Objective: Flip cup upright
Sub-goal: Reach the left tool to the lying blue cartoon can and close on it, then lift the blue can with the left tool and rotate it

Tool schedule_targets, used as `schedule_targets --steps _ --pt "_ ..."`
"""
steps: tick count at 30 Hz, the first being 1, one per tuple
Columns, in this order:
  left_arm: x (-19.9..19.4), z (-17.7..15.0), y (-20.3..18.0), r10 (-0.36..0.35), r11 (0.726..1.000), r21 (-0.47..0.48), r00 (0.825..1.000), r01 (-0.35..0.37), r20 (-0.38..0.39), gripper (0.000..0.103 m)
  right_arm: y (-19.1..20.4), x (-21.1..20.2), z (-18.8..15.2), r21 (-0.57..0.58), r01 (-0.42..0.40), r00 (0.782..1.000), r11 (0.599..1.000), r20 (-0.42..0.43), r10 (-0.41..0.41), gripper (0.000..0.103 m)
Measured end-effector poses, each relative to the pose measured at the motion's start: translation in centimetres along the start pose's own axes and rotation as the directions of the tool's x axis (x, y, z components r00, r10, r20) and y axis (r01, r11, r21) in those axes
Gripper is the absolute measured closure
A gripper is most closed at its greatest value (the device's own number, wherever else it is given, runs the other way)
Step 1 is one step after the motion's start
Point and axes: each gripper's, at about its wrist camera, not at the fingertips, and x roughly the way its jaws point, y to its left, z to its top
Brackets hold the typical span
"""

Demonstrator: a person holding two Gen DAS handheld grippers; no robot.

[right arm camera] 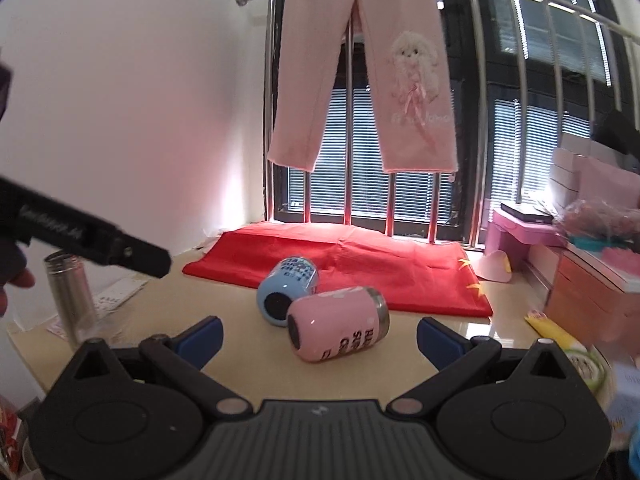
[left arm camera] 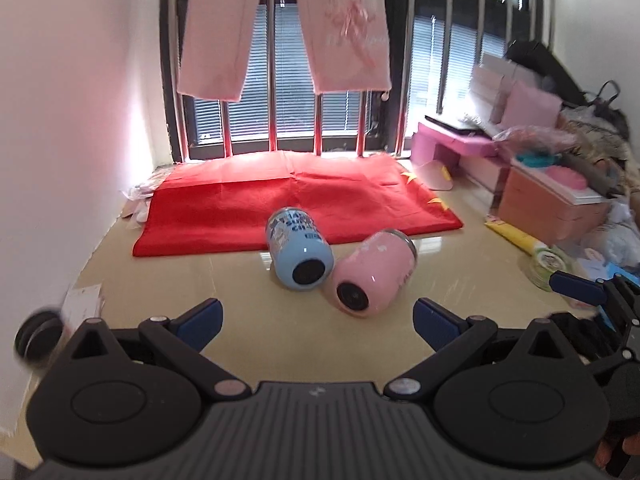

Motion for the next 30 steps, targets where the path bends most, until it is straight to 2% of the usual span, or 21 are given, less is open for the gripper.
schedule_targets --steps 5,8,11,16,19,23,27,28,29,30 --pt "5.7 3.8 -0.8 0.034 0.999 0.02 0.995 -0.033 -0.089 0.0 -2.9 5.2 1.2 -0.014 -0.04 0.999 0.999 -0.032 0.04 0.0" --pt "9.7 5.7 -0.8 0.06 0.998 0.016 0.985 -0.058 -0.162 0.0 -4.5 8.2 1.8 -0.016 -0.071 0.996 0.997 -0.046 0.07 0.0" --pt "13.9 7.3 -0.6 0.086 0.996 0.014 0.965 -0.086 -0.248 0.0 -5.9 11.4 2.3 -0.012 -0.12 0.99 0.993 -0.073 0.118 0.0" --pt "20.6 9.7 0.2 0.137 0.99 0.01 0.929 -0.142 -0.344 0.0 -7.9 16.3 2.9 0.003 -0.179 0.977 0.984 -0.12 0.178 0.0" --pt "24.7 10.5 0.8 0.167 0.984 0.016 0.891 -0.177 -0.422 0.0 -9.3 18.7 3.3 0.053 -0.204 0.966 0.978 -0.149 0.21 0.0" --pt "29.9 10.7 1.8 0.173 0.98 -0.002 0.846 -0.201 -0.504 0.0 -10.7 21.3 3.4 0.081 -0.215 0.957 0.973 -0.182 0.227 0.0" --pt "34.4 10.5 2.4 0.143 0.981 -0.021 0.794 -0.193 -0.59 0.0 -11.8 22.8 2.9 0.1 -0.207 0.956 0.973 -0.193 0.223 0.0" --pt "35.3 10.2 2.5 0.13 0.982 -0.026 0.771 -0.186 -0.623 0.005 -12.0 23.0 2.8 0.104 -0.201 0.957 0.974 -0.193 0.218 0.0" --pt "35.9 9.9 2.6 0.093 0.985 -0.052 0.756 -0.165 -0.648 0.016 -12.1 23.2 2.7 0.11 -0.195 0.958 0.974 -0.191 0.214 0.0" --pt "36.1 9.7 2.7 0.079 0.985 -0.063 0.75 -0.159 -0.656 0.016 -12.3 23.3 2.6 0.117 -0.191 0.959 0.975 -0.19 0.21 0.0"
